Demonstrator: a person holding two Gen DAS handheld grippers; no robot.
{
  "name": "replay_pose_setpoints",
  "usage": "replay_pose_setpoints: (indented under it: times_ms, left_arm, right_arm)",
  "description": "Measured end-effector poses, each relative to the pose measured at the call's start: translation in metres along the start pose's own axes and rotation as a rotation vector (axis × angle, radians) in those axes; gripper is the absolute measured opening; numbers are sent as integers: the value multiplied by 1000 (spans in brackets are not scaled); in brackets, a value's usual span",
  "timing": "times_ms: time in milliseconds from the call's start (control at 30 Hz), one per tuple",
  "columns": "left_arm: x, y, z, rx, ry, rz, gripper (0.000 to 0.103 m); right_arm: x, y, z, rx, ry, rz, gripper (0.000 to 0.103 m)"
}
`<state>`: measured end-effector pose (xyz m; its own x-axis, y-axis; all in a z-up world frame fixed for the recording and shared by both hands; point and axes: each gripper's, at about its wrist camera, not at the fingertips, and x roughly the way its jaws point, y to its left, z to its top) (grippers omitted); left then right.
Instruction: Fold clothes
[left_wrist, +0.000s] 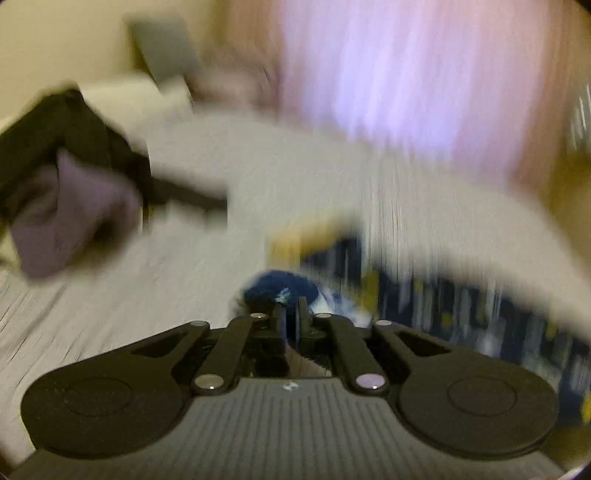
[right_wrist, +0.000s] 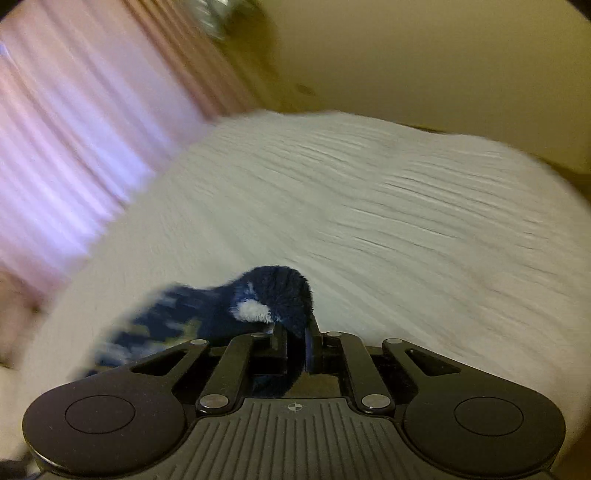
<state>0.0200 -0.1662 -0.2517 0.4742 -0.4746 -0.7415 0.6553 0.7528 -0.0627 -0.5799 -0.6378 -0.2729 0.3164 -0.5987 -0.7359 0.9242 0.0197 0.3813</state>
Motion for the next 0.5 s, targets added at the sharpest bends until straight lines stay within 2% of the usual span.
replay_pose_setpoints:
  times_ms: [67,133,167,200,233,267,300,333,367,433,500]
  left_arm:
    - [19,-10,-51,95,208,20,10]
    - [31,-13,-88,85,313,67,9]
    - [31,-10,-100,38,331,76,9]
    - [28,-5,-106,-39,325,68,10]
    - [24,2,-109,-107,311,60,10]
    - [19,9,-110,-167,289,51,14]
    - [13,16,-110,-216,264,52,18]
    - [10,25,-108,-256,239,67,25]
    - [9,36,-107,-300,217,86,32]
    - [10,58,-106,-403,179,113,37]
    - [19,82,-105,-566,158,100,42]
  right_arm:
    - [20,-26,-14,74,97,-134,8]
    - [45,-58,-31,233,245,-168,8]
    - [53,-68,-39,295,284,-159,8]
    - [56,-69,-42,305,290,-149,10]
    - [56,-67,-45,288,284,-139,30]
    - [54,-63,-47,252,269,-155,64]
    - [53,-59,-49,218,255,-169,79]
    - [52,-58,-51,201,250,-167,84]
    - [51,-57,-54,184,246,-165,84]
    - [53,-58,-60,183,253,-150,84]
    - [57,-60,-66,223,265,-145,84]
